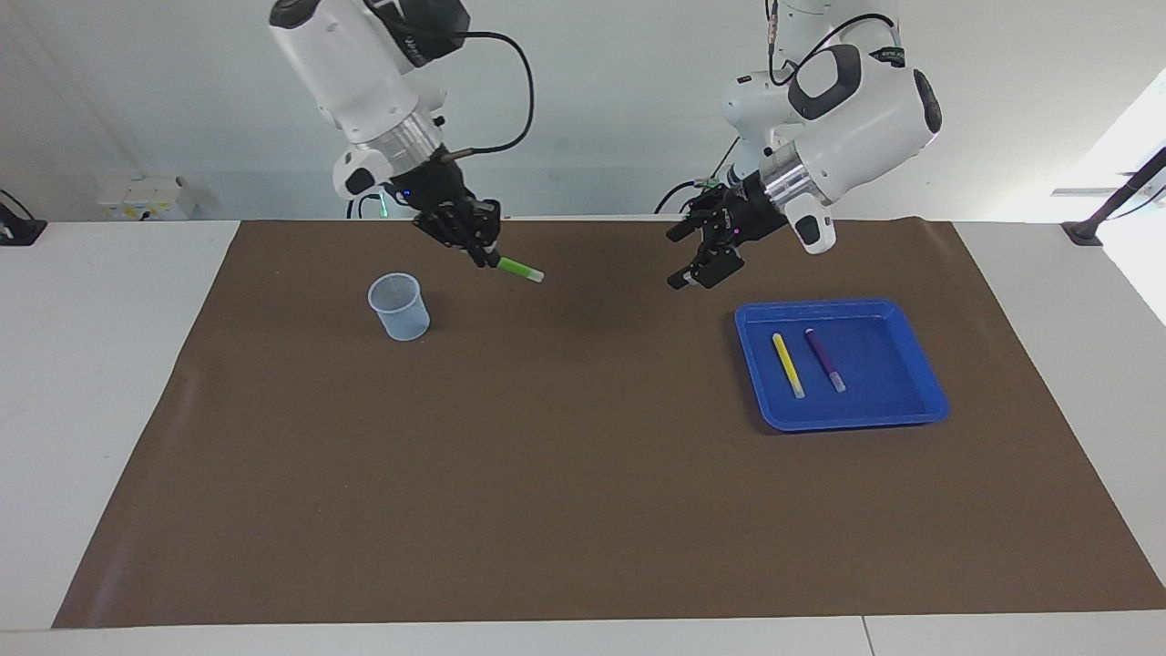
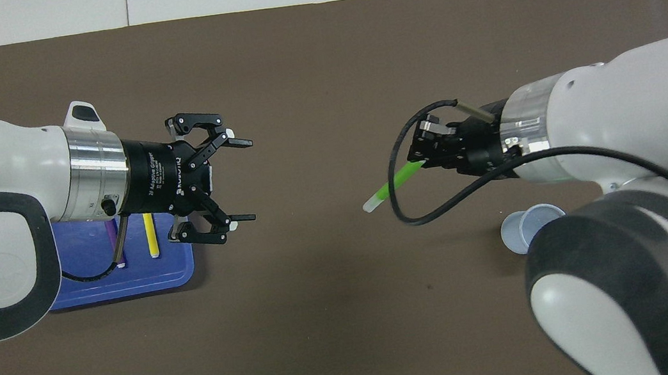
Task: Right arm passes pens to left for tray arrangement
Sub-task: 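Lift the green pen toward the left gripper while the left gripper opens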
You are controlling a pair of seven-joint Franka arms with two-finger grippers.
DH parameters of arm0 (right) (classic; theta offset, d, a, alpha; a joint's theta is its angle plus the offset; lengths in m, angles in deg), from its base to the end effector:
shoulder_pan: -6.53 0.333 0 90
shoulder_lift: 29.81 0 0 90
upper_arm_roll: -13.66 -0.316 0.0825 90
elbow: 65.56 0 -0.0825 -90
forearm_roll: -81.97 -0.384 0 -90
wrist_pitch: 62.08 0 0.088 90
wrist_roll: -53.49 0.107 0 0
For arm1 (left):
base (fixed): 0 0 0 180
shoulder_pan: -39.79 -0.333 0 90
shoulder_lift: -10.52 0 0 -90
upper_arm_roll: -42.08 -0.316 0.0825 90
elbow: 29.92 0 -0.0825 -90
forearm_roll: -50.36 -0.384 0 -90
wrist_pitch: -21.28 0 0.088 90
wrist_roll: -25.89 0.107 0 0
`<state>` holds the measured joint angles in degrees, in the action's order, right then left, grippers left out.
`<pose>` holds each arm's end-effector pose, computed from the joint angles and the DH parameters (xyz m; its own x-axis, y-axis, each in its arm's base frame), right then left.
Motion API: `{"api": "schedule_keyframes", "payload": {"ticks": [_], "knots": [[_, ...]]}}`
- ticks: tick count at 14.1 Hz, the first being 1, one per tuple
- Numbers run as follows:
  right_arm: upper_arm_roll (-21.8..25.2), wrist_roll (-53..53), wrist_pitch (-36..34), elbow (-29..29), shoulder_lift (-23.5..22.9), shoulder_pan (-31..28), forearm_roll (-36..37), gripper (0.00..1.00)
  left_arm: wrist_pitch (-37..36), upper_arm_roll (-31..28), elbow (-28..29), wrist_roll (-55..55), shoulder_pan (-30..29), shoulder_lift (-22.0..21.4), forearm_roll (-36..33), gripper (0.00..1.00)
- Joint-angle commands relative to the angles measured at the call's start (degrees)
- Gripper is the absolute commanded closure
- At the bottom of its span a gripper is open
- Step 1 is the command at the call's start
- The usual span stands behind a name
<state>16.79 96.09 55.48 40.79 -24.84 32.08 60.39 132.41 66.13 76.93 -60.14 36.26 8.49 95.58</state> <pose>0.5129 0.2320 0.5856 0.8915 -0.4481 -0.0660 -0.4298 -0.7911 -0.4351 0.5146 -0.2475 0.5536 0.1469 0.7247 -0.6733 0.9873 -0.1496 0.0544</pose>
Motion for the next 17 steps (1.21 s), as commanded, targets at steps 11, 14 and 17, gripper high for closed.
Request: {"api": "schedule_keyframes", "payload": {"ticks": [11,14,17], "knots": [[0.0,17.1,19.3,8.8,3.2,9.9,-1.0,1.00,12.9,0.6,8.9,-23.8,8.4,-6.1,-1.4,0.00],[0.0,17.0,19.2,9.0,3.2,9.9,-1.0,1.00,20.1,0.6,12.8,-23.9,10.1,-7.4,-1.4,0.00],[0.0,16.6,19.1,9.3,3.3,9.8,-1.0,1.00,21.7,0.8,14.3,-24.1,11.3,-8.2,-1.4,0.00]]}}
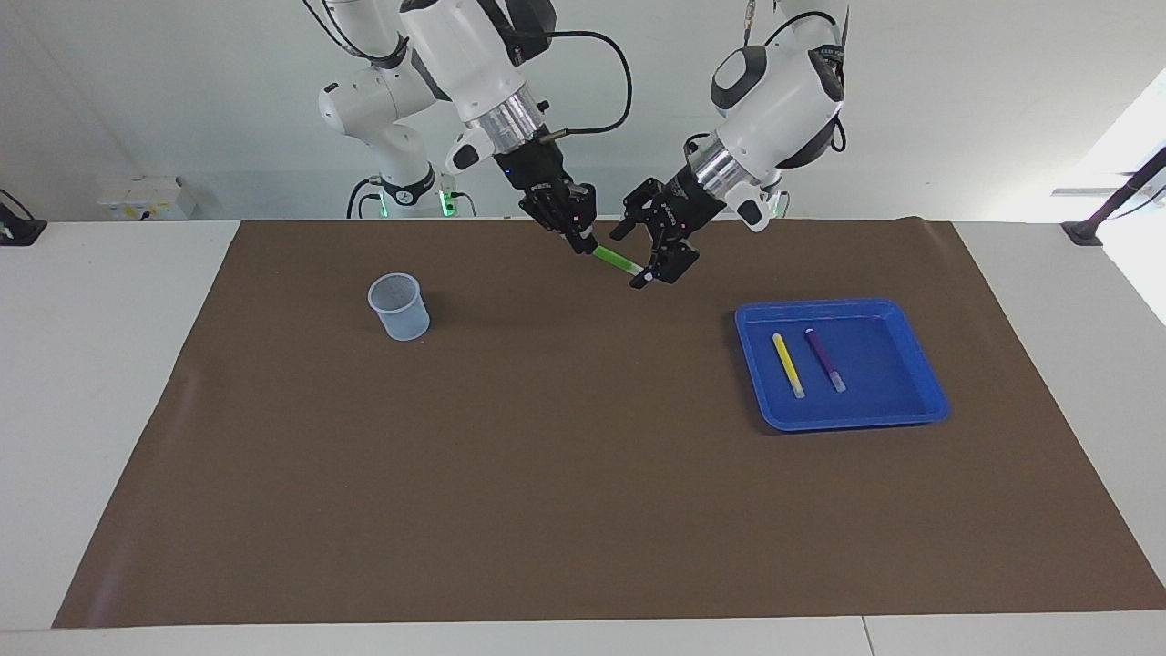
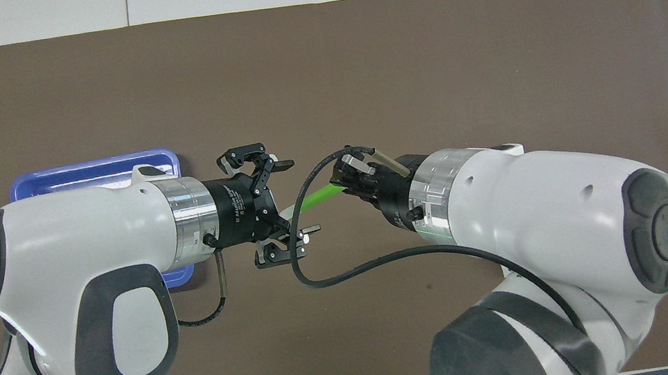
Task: Right arm passes pens to left for tray arrangement
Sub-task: 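Close the left gripper on the green pen and open the right gripper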
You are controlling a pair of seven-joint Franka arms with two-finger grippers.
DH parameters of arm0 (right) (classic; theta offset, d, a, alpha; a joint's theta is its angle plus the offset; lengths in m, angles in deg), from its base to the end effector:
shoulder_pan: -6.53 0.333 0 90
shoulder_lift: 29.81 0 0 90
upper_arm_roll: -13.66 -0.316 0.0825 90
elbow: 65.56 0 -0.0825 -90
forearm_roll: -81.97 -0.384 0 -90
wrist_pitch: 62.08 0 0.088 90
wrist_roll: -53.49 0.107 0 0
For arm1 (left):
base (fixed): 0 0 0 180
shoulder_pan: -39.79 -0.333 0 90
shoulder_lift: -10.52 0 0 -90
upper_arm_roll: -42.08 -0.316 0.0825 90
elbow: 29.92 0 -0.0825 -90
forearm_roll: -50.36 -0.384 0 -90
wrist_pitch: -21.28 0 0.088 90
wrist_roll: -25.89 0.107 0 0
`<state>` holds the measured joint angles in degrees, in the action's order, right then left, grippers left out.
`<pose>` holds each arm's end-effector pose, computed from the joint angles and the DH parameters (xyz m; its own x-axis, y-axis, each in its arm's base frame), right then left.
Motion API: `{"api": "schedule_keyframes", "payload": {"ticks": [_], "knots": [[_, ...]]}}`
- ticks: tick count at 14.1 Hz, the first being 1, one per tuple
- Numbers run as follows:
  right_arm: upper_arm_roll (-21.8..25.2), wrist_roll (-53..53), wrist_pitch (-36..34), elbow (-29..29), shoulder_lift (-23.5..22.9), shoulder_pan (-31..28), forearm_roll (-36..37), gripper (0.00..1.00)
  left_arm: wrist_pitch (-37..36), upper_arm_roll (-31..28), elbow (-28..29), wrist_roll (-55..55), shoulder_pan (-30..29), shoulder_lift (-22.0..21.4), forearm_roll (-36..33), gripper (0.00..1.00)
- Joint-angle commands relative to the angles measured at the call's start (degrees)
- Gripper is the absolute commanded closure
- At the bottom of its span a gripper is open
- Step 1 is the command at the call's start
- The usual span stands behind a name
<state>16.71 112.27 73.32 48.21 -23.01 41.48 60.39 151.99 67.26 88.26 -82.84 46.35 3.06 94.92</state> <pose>0.4775 0.3011 0.5719 0.7945 -0.6013 -0.0847 -0.5404 -0.6366 -0.5501 0.4571 -0.3128 0.5263 -0.1512 0.7547 -0.6384 0.9841 0.1756 -0.0256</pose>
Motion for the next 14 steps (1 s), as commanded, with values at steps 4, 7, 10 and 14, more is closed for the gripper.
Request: {"api": "schedule_keyframes", "payload": {"ticks": [4,7,10,14], "knots": [[0.1,0.2,1.4,1.9,1.5,0.3,-1.0,1.00,5.2,-0.2,5.1,-2.0,2.5,-3.8,-0.6,0.00],[0.2,0.1,1.4,1.9,1.5,0.3,-1.0,1.00,8.1,-0.2,6.7,-3.3,3.8,-4.1,-0.5,0.00],[0.2,0.1,1.4,1.9,1.5,0.3,-1.0,1.00,8.2,-0.2,6.6,-3.4,3.7,-4.1,-0.4,0.11],[0.2,-0.2,1.4,1.9,1.5,0.1,-1.0,1.00,8.4,-0.2,6.4,-3.3,3.7,-4.1,-0.2,0.50]]}}
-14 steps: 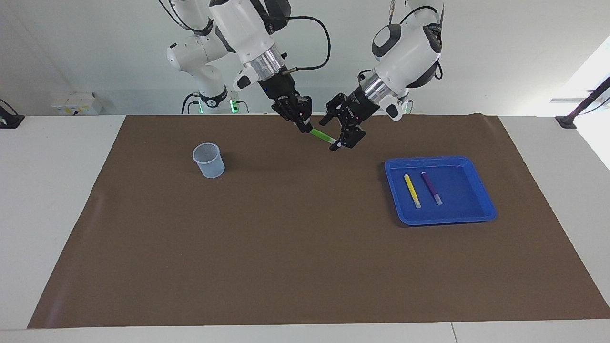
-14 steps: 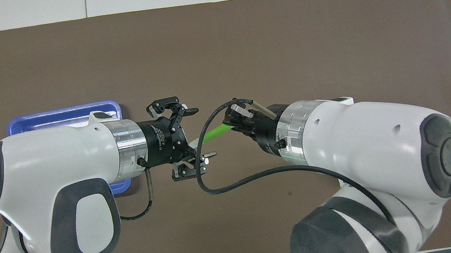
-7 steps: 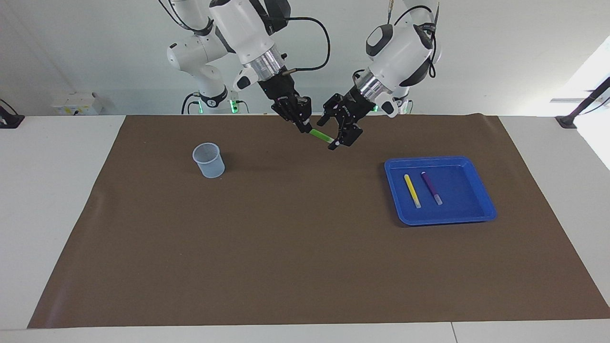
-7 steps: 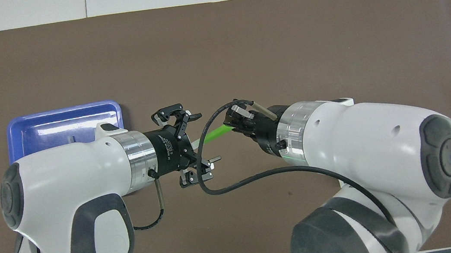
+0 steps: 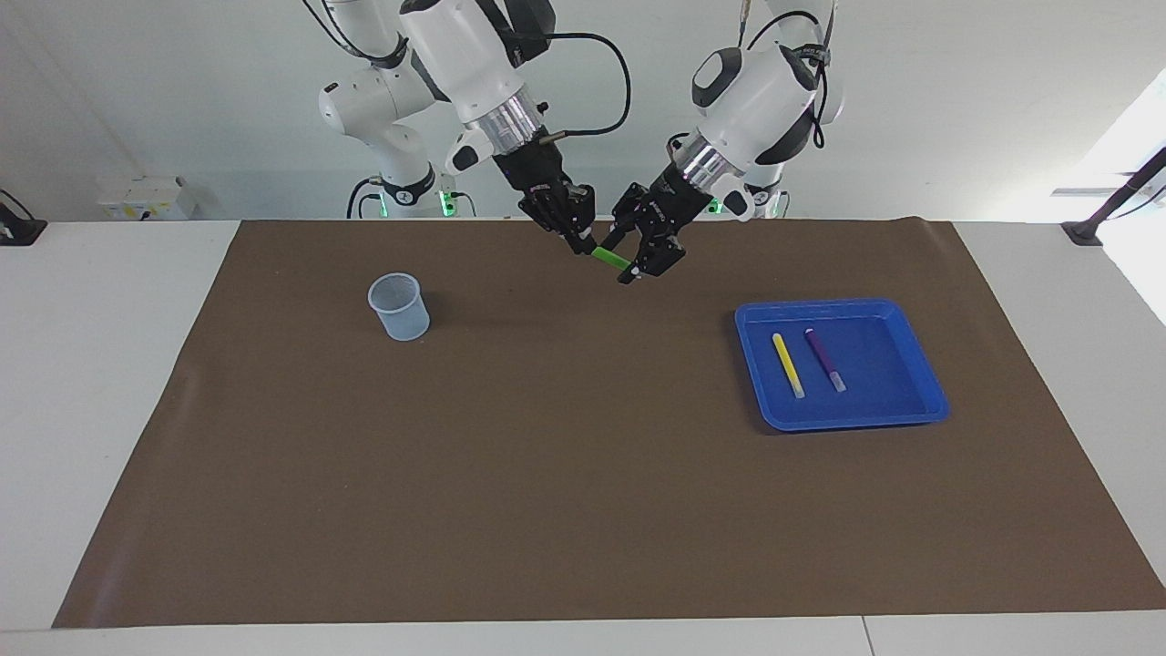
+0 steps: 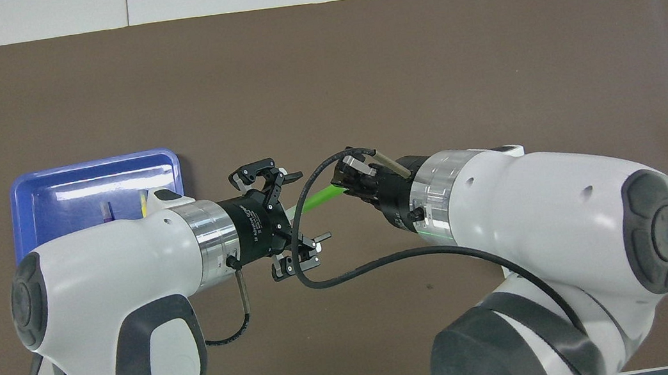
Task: Right arm passes pens to left for tray arrangement
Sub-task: 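Close the left gripper on the green pen and open the right gripper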
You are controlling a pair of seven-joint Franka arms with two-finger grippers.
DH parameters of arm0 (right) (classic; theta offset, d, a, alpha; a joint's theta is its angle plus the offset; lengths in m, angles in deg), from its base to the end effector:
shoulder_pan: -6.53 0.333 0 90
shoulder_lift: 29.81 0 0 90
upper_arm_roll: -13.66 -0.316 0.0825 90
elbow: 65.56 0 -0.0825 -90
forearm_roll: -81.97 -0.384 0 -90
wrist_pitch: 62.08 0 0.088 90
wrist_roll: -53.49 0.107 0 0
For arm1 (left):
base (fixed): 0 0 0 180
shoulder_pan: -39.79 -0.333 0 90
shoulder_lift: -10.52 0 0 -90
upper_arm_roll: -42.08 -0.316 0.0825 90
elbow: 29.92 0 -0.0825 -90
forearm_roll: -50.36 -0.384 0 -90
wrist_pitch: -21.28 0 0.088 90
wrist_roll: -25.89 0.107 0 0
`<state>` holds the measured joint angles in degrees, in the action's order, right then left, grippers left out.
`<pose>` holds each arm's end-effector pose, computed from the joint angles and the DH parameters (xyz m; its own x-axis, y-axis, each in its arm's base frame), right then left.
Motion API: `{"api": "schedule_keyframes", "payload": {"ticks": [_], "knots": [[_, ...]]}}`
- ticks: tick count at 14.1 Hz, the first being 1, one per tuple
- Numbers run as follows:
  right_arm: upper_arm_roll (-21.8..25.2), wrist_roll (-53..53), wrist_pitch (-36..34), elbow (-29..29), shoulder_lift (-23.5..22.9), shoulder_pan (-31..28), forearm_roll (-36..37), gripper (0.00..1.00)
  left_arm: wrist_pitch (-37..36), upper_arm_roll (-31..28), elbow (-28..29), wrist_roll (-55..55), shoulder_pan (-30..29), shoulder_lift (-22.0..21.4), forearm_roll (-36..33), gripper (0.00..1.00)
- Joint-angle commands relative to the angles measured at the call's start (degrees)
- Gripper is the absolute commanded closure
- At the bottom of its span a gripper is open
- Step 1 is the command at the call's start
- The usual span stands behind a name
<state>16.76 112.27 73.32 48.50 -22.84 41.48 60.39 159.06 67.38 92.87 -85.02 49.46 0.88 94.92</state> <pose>0.4768 0.3000 0.5710 0.7939 -0.6020 -0.0857 -0.5420 -0.6366 -0.5485 0.4359 -0.3230 0.5150 -0.1634 0.7537 -0.6366 0.9738 0.2268 0.0185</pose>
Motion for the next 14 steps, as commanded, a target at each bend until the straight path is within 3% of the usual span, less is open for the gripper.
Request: {"api": "schedule_keyframes", "payload": {"ticks": [1,3,4,8,9,10,11,12,13,14], "knots": [[0.2,-0.5,1.4,1.6,1.2,0.1,-1.0,1.00,1.4,-0.3,1.7,-1.1,0.6,-1.8,-0.2,0.57],[0.2,-0.8,1.4,1.6,1.3,0.0,-1.0,1.00,1.4,-0.3,1.7,-1.1,0.4,-1.8,-0.2,0.80],[0.2,-0.8,1.4,1.6,1.3,0.0,-1.0,1.00,1.4,-0.3,1.7,-1.1,0.3,-1.7,-0.2,0.98],[0.2,-0.8,1.4,1.5,1.2,-0.1,-1.0,1.00,3.1,-0.4,1.4,-1.0,-0.3,-1.3,-0.1,1.00],[0.2,-0.8,1.3,1.5,1.2,-0.1,-1.0,0.95,3.2,-0.4,1.4,-1.0,-0.7,-1.2,0.0,1.00],[0.2,-0.8,0.8,1.5,1.2,-0.2,-1.0,0.82,3.4,-0.4,1.3,-1.0,-0.9,-1.2,0.0,1.00],[0.2,-0.8,0.6,1.4,1.2,-0.2,-1.0,0.57,3.5,-0.4,1.3,-0.8,-1.1,-1.1,0.0,1.00],[0.2,-0.7,0.5,1.3,1.2,-0.2,-1.0,0.07,3.5,-0.5,1.3,-0.6,-1.1,-1.1,0.0,1.00],[0.2,-0.9,0.0,1.1,1.2,-0.3,-1.0,0.00,3.5,-0.6,1.1,-0.6,-1.6,-1.0,0.0,1.00],[0.3,-0.9,-1.3,0.8,1.1,-0.7,-0.9,0.00,3.4,-0.6,0.5,-0.6,-1.8,-0.8,0.0,1.00]]}}
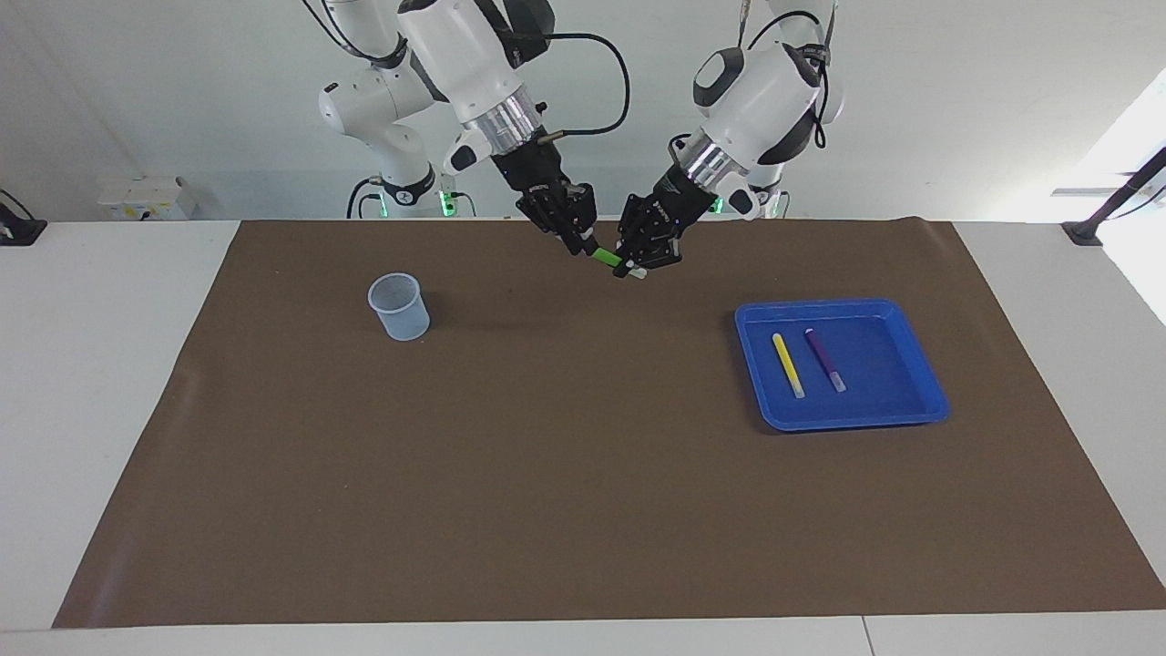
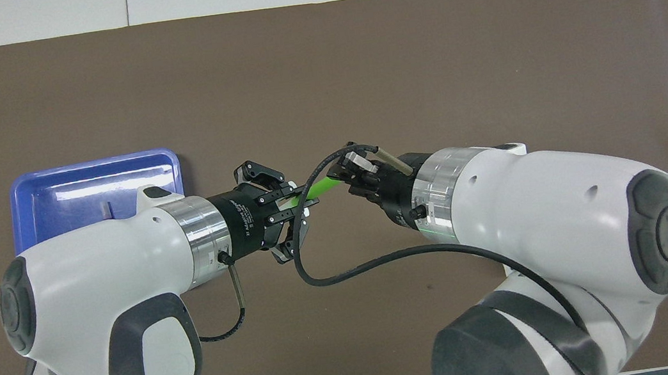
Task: Right arm passes pens to left for tray arrangement
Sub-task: 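Close the left gripper on the green pen and open the right gripper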
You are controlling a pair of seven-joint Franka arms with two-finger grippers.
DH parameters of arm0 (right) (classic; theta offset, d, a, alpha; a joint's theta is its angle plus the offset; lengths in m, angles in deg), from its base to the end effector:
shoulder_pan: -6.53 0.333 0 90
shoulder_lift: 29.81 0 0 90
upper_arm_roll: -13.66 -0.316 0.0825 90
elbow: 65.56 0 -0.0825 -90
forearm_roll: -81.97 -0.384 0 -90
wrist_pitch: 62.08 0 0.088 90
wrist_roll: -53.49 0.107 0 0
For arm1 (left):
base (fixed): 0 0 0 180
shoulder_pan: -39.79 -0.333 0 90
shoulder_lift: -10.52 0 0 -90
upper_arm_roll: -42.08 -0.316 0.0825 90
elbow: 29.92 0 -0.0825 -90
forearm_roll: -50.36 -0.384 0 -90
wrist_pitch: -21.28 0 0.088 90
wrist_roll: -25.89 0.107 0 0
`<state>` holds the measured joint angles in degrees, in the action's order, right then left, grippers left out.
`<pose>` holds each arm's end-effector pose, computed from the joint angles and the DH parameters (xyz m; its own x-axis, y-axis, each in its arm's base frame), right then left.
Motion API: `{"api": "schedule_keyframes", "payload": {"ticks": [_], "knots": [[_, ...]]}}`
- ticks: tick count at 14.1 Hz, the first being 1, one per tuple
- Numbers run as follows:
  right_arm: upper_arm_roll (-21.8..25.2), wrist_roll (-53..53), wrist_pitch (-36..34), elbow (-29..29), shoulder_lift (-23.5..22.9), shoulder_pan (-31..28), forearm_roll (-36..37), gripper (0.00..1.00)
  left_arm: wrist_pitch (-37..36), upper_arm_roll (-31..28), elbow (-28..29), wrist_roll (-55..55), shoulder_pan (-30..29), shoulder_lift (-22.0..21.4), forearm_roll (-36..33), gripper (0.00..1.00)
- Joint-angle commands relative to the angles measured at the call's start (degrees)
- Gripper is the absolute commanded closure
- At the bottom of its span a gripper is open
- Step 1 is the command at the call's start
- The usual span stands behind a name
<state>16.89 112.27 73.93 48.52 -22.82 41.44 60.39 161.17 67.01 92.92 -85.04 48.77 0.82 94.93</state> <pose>0.4784 0.2983 0.5723 0.7905 -0.6070 -0.0814 -0.5414 -0.6305 -0.5561 0.4447 -0.3127 0.5189 -0.1752 0.7418 -0.6474 0.9629 0.2662 0.0445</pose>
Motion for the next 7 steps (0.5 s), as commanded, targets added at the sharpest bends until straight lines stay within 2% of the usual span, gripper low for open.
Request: {"api": "schedule_keyframes", "payload": {"ticks": [1,4,7], "knots": [[0.3,-0.9,-4.2,0.4,1.1,-1.5,-0.7,0.00,1.2,-0.2,0.4,-0.4,-1.2,-0.8,0.0,1.00],[0.6,-3.0,-12.7,-1.9,1.1,-4.9,1.4,0.00,1.3,-0.2,0.4,2.1,-2.7,-0.5,-0.1,1.00],[0.6,-16.4,-22.5,-4.3,1.1,-11.2,5.7,0.00,-2.1,-0.4,0.2,13.8,-6.8,-0.1,-0.4,1.00]]}}
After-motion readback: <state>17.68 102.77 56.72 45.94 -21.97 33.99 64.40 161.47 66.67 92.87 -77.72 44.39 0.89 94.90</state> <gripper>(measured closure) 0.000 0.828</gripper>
